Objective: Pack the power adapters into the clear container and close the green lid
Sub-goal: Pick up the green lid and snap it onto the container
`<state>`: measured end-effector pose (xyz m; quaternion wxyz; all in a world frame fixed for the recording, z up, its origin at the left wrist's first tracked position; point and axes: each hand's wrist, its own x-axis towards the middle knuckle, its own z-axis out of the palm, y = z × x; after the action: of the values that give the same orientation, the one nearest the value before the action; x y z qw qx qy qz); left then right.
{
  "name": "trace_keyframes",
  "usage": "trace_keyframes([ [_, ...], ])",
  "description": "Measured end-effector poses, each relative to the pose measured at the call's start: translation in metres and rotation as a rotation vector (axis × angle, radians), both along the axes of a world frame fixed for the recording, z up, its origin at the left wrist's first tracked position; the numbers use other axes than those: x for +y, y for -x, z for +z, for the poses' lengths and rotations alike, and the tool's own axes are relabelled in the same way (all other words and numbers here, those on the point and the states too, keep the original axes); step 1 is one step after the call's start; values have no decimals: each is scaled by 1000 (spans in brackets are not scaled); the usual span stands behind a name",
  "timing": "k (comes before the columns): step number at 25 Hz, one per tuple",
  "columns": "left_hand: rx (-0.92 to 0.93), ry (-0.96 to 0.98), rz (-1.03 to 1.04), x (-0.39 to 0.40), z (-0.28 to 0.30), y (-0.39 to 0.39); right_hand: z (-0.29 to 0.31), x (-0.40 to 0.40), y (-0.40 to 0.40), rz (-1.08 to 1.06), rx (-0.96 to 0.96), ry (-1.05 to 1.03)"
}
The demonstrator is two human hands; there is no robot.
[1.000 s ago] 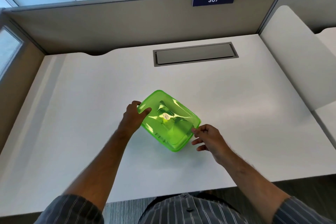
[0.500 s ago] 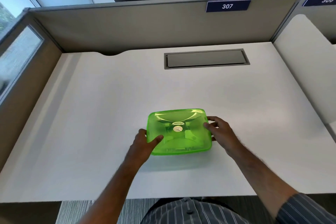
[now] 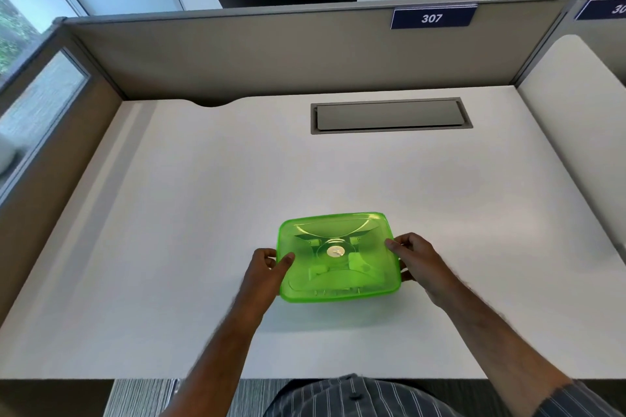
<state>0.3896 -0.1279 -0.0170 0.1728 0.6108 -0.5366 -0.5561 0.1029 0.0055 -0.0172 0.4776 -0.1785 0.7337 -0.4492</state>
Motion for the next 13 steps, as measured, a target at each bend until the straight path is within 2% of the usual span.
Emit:
trace_keyframes([
  [3, 7, -46, 13, -5, 0, 1, -2, -1, 3, 0, -25, 3],
  [13, -20, 33, -23, -35, -1, 16, 3, -19, 20, -29, -28, 41],
])
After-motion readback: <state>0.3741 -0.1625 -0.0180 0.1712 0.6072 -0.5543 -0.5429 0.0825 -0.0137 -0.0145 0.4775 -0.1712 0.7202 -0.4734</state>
